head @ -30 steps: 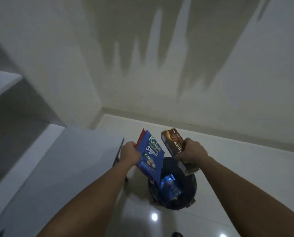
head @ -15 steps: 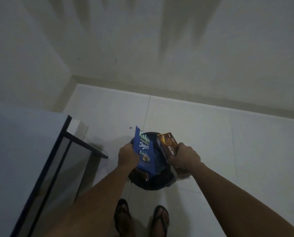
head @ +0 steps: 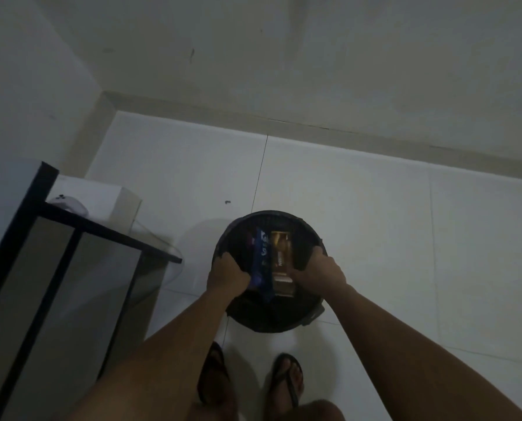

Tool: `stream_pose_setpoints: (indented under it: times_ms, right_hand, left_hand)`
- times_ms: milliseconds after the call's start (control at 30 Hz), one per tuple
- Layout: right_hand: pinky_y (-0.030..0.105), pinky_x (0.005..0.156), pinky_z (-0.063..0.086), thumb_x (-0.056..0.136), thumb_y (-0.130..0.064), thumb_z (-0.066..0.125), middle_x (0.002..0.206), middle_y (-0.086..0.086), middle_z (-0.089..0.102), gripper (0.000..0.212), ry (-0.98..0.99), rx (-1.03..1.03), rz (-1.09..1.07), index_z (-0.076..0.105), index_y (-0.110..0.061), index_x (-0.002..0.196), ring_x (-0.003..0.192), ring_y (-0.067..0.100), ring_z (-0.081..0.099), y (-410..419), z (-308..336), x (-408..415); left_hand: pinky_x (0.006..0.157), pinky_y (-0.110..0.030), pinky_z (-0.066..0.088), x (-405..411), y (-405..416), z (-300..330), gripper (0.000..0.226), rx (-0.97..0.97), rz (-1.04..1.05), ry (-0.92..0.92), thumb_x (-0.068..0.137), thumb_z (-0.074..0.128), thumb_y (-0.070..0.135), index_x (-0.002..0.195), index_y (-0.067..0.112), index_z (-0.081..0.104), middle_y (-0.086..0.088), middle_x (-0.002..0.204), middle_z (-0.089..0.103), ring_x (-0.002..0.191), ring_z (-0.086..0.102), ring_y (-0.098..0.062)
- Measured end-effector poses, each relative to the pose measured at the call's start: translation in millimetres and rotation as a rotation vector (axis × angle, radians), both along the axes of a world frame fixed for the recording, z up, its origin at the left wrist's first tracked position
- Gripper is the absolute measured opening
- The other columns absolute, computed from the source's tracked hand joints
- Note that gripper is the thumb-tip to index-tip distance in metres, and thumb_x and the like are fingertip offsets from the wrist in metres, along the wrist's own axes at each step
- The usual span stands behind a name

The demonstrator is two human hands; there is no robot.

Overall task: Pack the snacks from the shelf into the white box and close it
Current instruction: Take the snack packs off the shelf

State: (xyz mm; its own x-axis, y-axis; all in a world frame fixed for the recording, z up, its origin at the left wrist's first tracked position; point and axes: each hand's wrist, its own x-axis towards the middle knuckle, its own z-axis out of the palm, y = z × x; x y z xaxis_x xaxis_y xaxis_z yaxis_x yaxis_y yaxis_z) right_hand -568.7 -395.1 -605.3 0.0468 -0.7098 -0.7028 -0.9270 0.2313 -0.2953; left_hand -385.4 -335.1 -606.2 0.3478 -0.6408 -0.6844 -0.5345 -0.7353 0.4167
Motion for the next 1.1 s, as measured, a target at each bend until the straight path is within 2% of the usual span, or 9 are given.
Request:
stream_pose_setpoints:
  times_ms: [133, 200, 267, 333, 433, 533, 700, 833, 1100]
  right_hand:
    - [0.042, 0.091, 0.052, 0.081, -0.04, 0.067, 0.122, 0.013, 0.059, 0.067, -0.015, -0.015, 0.022, 0.036, -0.01, 0.133, 0.11, 0.034, 0.059, -2.5, 45.1, -1.6]
    - [0.036, 0.088, 0.05, 0.082, -0.039, 0.066, 0.123, 0.013, 0.058, 0.065, -0.034, -0.026, 0.06, 0.039, -0.009, 0.133, 0.111, 0.033, 0.058, -7.0, 76.8, 0.3]
    - [0.033, 0.082, 0.049, 0.082, -0.038, 0.067, 0.121, 0.013, 0.06, 0.061, -0.061, -0.032, 0.104, 0.043, -0.01, 0.131, 0.107, 0.03, 0.06, -13.2, 114.2, 5.7]
    - [0.033, 0.08, 0.05, 0.082, -0.039, 0.067, 0.12, 0.013, 0.06, 0.057, -0.072, -0.041, 0.17, 0.046, -0.01, 0.127, 0.105, 0.029, 0.06, -19.7, 153.2, 13.9]
    - [0.034, 0.084, 0.048, 0.083, -0.041, 0.068, 0.125, 0.015, 0.056, 0.064, -0.081, -0.077, 0.28, 0.045, -0.007, 0.132, 0.111, 0.03, 0.056, -27.1, 213.3, 29.8]
    - [0.035, 0.09, 0.047, 0.081, -0.042, 0.07, 0.129, 0.015, 0.055, 0.069, -0.093, -0.137, 0.403, 0.044, -0.006, 0.134, 0.115, 0.031, 0.054, -30.6, 268.3, 50.2]
    - [0.037, 0.096, 0.044, 0.082, -0.042, 0.072, 0.135, 0.013, 0.052, 0.071, -0.114, -0.23, 0.595, 0.044, -0.006, 0.136, 0.122, 0.03, 0.05, -22.8, 348.3, 92.7]
    - [0.036, 0.093, 0.046, 0.083, -0.042, 0.071, 0.142, 0.013, 0.046, 0.07, -0.125, -0.295, 0.733, 0.046, -0.005, 0.137, 0.125, 0.03, 0.049, -1.2, 394.5, 130.7]
    - [0.041, 0.076, 0.06, 0.078, -0.039, 0.077, 0.135, 0.012, 0.05, 0.073, -0.166, -0.335, 0.875, 0.048, -0.006, 0.136, 0.1, 0.028, 0.056, 85.0, 454.2, 214.9]
  left_hand:
    - [0.076, -0.033, 0.054, 11.9, 4.3, 41.8, 0.041, 0.037, 0.017, 0.034, 0.073, 0.064, 0.022, 0.106, 0.0, 0.06, -0.017, 0.105, 0.066, 0.092, 0.063, -0.03]
    - [0.078, -0.028, 0.048, 13.7, 1.8, 82.3, 0.038, 0.034, 0.013, 0.047, 0.079, 0.064, 0.02, 0.109, -0.001, 0.059, -0.015, 0.114, 0.064, 0.1, 0.061, -0.03]
    - [0.084, -0.024, 0.04, 16.9, -1.0, 121.8, 0.045, 0.038, 0.022, 0.058, 0.085, 0.063, 0.018, 0.124, -0.001, 0.052, -0.014, 0.126, 0.056, 0.117, 0.054, -0.03]
    - [0.091, -0.026, 0.04, 22.7, -3.8, 160.7, 0.052, 0.005, 0.027, 0.043, 0.086, 0.064, 0.019, 0.131, 0.0, 0.047, -0.015, 0.134, 0.052, 0.123, 0.05, -0.029]
    - [0.098, -0.03, 0.042, 34.4, -4.3, 219.8, 0.057, -0.04, -0.002, 0.015, 0.082, 0.068, 0.024, 0.13, -0.001, 0.049, -0.014, 0.126, 0.055, 0.124, 0.051, -0.029]
    - [0.103, -0.028, 0.037, 47.8, 1.0, 278.5, 0.067, -0.069, -0.049, 0.007, 0.083, 0.07, 0.029, 0.138, 0.001, 0.044, -0.013, 0.143, 0.046, 0.131, 0.045, -0.027]
    - [0.107, -0.034, 0.04, 78.2, 23.6, 355.4, 0.069, -0.129, -0.057, -0.055, 0.08, 0.073, 0.034, 0.136, 0.002, 0.048, -0.013, 0.142, 0.048, 0.129, 0.048, -0.026]
    - [0.106, -0.035, 0.04, 108.0, 57.1, 403.8, 0.07, -0.165, -0.048, -0.099, 0.08, 0.074, 0.037, 0.136, 0.004, 0.048, -0.011, 0.142, 0.049, 0.127, 0.049, -0.025]
    - [0.102, -0.041, 0.044, 178.4, 176.1, 466.3, 0.071, -0.149, 0.035, -0.155, 0.076, 0.077, 0.04, 0.134, 0.009, 0.051, -0.007, 0.139, 0.052, 0.121, 0.053, -0.027]
